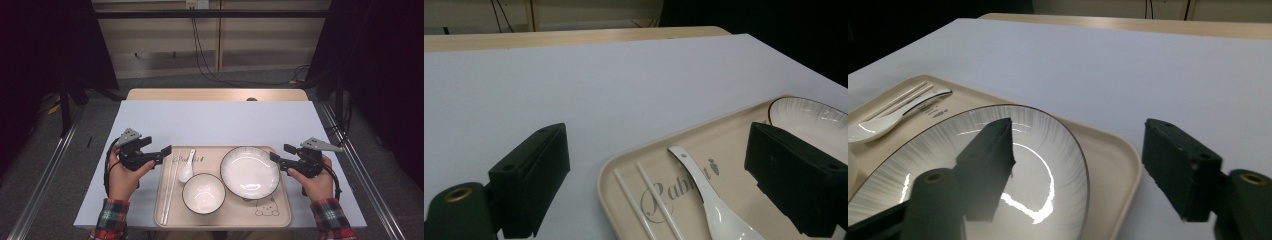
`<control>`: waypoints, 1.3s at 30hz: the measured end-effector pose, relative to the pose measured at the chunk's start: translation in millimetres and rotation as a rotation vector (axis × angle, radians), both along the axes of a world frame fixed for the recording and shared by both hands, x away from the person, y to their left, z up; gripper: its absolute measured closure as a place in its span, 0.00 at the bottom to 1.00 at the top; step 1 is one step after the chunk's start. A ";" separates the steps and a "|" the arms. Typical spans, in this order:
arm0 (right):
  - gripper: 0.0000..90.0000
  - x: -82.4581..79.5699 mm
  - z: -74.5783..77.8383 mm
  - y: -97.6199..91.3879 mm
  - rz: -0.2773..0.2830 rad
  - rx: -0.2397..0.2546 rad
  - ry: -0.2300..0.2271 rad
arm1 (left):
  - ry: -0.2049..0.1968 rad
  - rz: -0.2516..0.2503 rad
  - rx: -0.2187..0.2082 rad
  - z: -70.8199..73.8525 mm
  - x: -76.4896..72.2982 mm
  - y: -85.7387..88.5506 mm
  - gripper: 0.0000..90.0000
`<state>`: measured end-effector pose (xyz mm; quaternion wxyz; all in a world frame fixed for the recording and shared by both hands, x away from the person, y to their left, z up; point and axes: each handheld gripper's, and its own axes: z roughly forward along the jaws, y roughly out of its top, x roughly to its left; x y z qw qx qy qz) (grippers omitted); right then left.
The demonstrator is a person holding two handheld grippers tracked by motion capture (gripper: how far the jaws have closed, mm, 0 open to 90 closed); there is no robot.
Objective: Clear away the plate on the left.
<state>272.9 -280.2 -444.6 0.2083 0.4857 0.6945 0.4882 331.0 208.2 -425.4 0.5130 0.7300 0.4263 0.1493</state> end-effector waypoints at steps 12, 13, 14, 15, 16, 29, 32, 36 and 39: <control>0.17 -9.8 5.9 -17.2 0.022 -0.005 -0.073 | -0.010 0.007 -0.026 4.8 -0.9 5.4 0.09; 0.17 -10.2 6.0 -18.4 0.024 -0.011 -0.080 | -0.012 0.008 -0.028 5.3 -1.2 6.0 0.09; 0.17 -10.8 6.2 -19.5 0.031 -0.020 -0.086 | -0.016 0.006 -0.030 5.8 -1.4 6.8 0.09; 0.17 -10.8 6.2 -19.5 0.031 -0.020 -0.086 | -0.016 0.006 -0.030 5.8 -1.4 6.8 0.08; 0.17 -11.9 6.6 -21.1 0.029 -0.012 -0.086 | -0.017 -0.001 -0.031 7.2 -1.9 9.2 0.08; 0.16 -18.6 8.4 -37.1 0.032 -0.013 -0.120 | -0.042 -0.009 -0.040 10.9 -4.9 20.9 0.04; 0.16 -19.8 8.5 -40.0 0.027 -0.013 -0.121 | -0.048 -0.016 -0.034 11.4 -5.0 24.2 0.04; 0.16 -21.0 8.4 -43.0 0.028 -0.009 -0.120 | -0.059 -0.023 -0.039 11.7 -5.3 28.5 0.04; 0.16 -21.4 8.6 -44.6 0.027 -0.006 -0.127 | -0.063 -0.012 -0.040 11.9 -5.7 32.4 0.03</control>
